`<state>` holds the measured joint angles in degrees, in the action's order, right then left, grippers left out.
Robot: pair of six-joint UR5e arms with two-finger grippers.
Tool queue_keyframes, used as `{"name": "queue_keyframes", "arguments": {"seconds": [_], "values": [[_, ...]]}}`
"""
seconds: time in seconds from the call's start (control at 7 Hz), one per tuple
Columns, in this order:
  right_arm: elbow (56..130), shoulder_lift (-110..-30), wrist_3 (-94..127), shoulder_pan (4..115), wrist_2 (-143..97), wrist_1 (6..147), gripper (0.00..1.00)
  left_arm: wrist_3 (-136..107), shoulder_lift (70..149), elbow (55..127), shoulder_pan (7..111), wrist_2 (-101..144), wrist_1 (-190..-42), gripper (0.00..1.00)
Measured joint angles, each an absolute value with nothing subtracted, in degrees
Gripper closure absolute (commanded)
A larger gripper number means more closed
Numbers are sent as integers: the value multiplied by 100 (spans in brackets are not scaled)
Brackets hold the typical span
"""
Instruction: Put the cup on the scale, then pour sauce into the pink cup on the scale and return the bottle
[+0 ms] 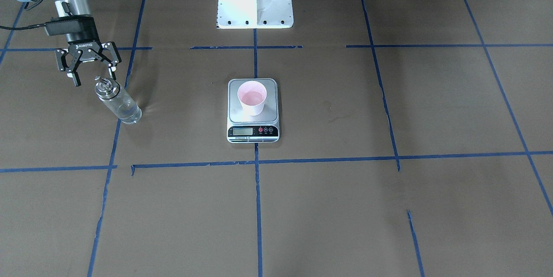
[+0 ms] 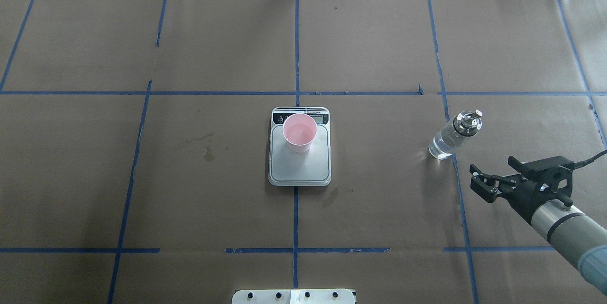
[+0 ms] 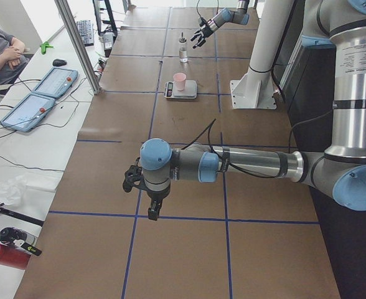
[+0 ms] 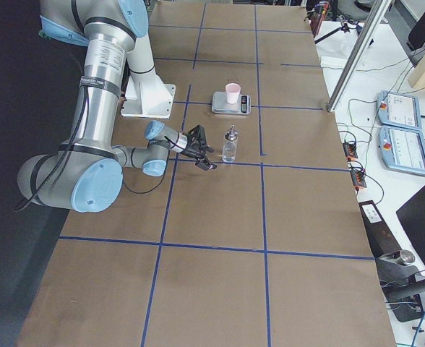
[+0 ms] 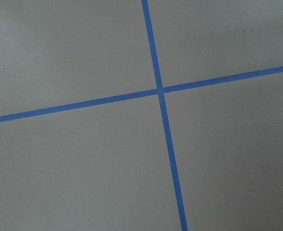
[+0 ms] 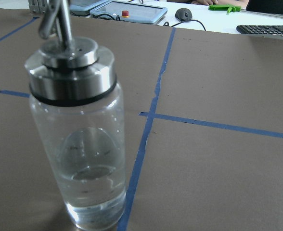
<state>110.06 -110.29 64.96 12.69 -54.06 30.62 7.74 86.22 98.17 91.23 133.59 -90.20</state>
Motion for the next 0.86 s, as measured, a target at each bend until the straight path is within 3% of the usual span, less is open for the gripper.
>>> {"name": "queue_keyframes", "arguments": {"seconds": [0.29, 0.57, 0.86], "values": [[11043, -11026, 5638, 2489, -6935, 3061, 0, 775, 8622, 9823, 9123, 13361, -9018, 0], [10951, -10966, 4207, 4617, -9319, 3320, 0, 781, 8622, 9826, 9123, 13362, -9018, 0], [10858, -10689, 2687, 6660, -11312, 4564, 0, 788, 8621, 9832, 9123, 13360, -9018, 0]]}}
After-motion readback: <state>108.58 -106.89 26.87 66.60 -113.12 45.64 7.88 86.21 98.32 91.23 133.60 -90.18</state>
